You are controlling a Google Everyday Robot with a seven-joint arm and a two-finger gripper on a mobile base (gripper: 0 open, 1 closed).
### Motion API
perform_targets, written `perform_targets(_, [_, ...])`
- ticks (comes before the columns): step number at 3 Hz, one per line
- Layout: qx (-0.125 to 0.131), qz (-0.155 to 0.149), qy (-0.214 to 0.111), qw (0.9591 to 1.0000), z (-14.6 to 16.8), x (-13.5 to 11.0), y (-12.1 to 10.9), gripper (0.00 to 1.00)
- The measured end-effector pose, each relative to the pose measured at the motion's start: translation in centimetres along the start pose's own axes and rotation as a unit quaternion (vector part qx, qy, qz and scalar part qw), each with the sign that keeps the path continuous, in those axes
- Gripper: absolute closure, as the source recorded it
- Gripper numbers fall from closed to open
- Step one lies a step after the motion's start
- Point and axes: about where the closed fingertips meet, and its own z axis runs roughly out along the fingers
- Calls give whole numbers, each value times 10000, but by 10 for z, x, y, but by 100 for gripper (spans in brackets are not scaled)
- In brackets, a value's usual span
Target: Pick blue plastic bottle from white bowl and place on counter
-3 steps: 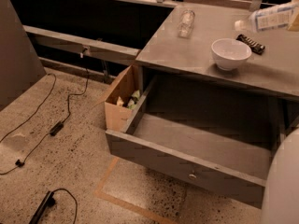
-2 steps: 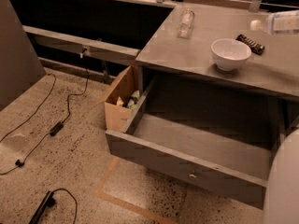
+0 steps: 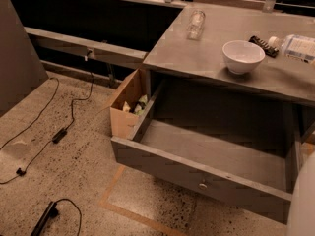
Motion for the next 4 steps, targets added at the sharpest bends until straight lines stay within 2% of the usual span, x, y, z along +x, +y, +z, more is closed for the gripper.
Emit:
perform_targets(1, [-357,373,-251,9984,21,-5,11,100])
perform_targets(2, [-559,571,-288,9964,39,-4,17,81])
perform_targets(4, [-852,852,-377,9920,57,-3,26,35])
